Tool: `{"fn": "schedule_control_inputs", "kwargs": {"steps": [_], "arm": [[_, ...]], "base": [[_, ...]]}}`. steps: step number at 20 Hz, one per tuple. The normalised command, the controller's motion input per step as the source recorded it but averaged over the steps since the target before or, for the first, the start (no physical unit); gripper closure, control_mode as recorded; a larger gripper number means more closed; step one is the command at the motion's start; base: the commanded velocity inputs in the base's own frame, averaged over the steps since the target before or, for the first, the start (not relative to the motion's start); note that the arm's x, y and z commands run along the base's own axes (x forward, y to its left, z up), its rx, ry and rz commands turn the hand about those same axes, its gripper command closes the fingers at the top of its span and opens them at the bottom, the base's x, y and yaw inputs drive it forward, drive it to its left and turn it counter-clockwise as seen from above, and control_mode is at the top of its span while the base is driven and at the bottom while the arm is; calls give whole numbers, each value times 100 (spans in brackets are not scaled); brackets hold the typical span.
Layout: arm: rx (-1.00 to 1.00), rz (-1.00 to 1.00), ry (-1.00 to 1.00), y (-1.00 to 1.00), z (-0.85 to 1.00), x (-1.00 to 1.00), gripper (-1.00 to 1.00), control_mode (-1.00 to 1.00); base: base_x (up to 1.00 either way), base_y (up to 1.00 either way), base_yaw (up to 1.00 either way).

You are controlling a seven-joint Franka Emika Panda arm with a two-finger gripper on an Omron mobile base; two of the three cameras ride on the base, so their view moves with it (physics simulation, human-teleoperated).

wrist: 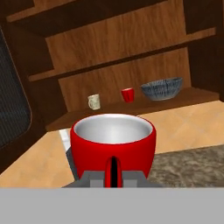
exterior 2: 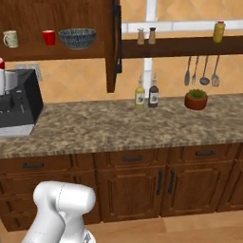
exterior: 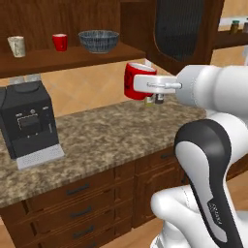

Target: Gather all objects into one cabinet and sort the glasses and bowls to opposite sides.

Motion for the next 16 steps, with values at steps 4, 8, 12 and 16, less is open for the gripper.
{"fn": "schedule_control_inputs", "kwargs": {"steps": [4,8,12,16], "arm": [[0,0,0,0,0,0,100,100],[0,0,0,0,0,0,100,100],[0,0,0,0,0,0,100,100],[0,0,0,0,0,0,100,100]], "base": [[56,69,0],[53,57,0],[82,4,0],[56,1,0]]}}
